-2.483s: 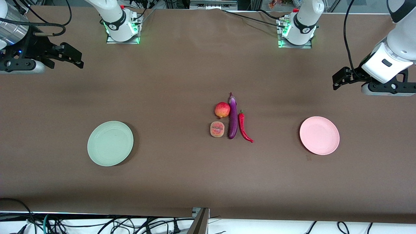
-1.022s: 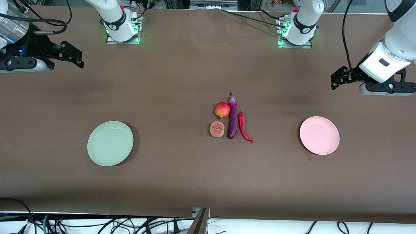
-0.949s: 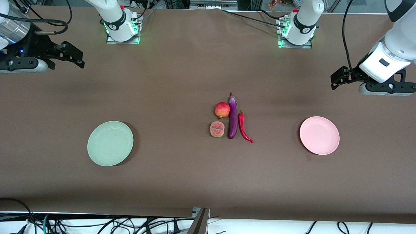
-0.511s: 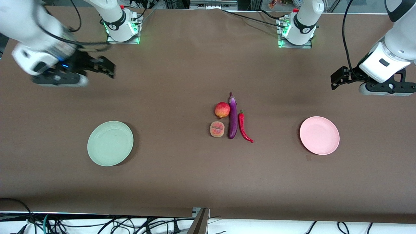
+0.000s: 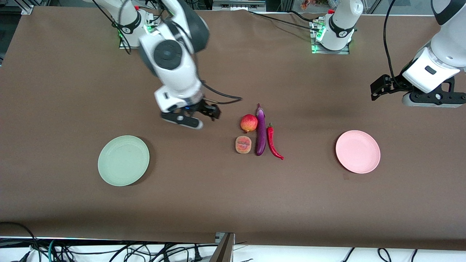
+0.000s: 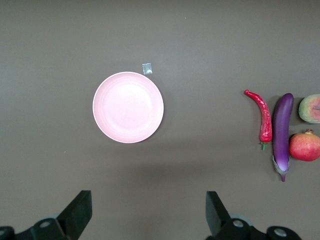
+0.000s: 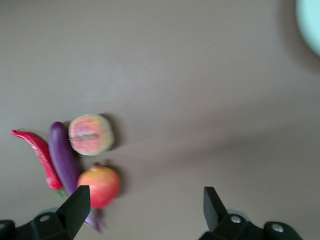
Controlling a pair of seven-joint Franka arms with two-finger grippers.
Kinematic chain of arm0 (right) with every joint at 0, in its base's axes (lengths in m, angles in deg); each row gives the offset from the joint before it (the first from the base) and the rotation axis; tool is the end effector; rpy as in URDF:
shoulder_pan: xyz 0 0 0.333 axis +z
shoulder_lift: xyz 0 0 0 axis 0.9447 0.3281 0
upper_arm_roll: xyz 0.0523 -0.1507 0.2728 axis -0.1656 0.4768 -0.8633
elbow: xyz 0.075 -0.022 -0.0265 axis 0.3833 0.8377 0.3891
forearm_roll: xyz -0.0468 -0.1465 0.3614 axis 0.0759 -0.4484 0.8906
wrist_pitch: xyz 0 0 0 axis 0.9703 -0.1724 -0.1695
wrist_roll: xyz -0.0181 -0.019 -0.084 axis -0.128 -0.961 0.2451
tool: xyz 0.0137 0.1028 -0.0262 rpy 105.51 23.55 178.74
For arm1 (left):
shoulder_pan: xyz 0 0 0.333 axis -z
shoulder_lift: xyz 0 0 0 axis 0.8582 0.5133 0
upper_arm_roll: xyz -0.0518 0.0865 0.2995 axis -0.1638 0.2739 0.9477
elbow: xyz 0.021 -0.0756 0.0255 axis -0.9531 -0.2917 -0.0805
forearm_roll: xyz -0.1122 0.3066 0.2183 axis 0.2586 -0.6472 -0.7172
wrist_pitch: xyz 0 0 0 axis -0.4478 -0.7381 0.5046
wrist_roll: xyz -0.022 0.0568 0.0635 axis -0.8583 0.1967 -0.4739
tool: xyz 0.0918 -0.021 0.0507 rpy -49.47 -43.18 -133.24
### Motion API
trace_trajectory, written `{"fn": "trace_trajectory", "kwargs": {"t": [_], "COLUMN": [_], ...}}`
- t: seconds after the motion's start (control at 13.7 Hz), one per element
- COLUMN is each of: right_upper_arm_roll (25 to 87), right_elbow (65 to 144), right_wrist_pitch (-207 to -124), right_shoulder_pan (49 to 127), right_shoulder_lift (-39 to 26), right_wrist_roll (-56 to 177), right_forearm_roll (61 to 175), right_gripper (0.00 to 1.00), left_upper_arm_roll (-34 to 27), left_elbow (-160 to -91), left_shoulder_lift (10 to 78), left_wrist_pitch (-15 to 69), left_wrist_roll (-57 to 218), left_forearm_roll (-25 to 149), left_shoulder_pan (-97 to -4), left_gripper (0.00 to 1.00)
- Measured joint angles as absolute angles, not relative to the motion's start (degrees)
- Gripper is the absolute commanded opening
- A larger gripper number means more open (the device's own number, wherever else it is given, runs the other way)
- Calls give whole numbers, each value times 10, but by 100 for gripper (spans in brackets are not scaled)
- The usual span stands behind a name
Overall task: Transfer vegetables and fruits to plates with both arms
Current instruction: 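Reach the right gripper toward the red pomegranate, then grasp the red pomegranate with the right gripper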
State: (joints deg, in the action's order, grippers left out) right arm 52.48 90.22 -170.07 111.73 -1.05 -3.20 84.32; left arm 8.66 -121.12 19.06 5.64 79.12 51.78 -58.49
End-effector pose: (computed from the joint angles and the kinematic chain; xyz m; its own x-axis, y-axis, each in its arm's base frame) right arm 0.5482 0.4507 0.3914 0.9313 -0.3637 0.0192 -0.3596 -0.9266 -0.1096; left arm 0.5588 -0.0619 0.5850 0.9996 -0.0266 -0.0073 -0.0268 -0.9994 -0.0215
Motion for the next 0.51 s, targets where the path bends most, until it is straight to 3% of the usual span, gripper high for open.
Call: {"fn": "trace_trajectory", "kwargs": {"t": [0.22,0.51], "right_upper_arm_roll": [525,526], "right_elbow": [894,831], "right_wrist_pitch": [-1823,-1861], "right_shoulder_pan": [1178,1213], "right_shoulder_lift": [70,160], "right_wrist_roll": [-157,-245], "right_forearm_roll": [843,843], "right_gripper": [100,100], "left_upper_arm_roll": [87,87], "left_elbow": [-1211,-1211], "left_shoulder_lift": [191,191], "left_wrist_pitch": [56,56], "left_wrist_roll": [791,791], "left_forearm_roll": [518,518], "left_shoulder_pan": [-585,-585], "left_gripper": [100,100]}}
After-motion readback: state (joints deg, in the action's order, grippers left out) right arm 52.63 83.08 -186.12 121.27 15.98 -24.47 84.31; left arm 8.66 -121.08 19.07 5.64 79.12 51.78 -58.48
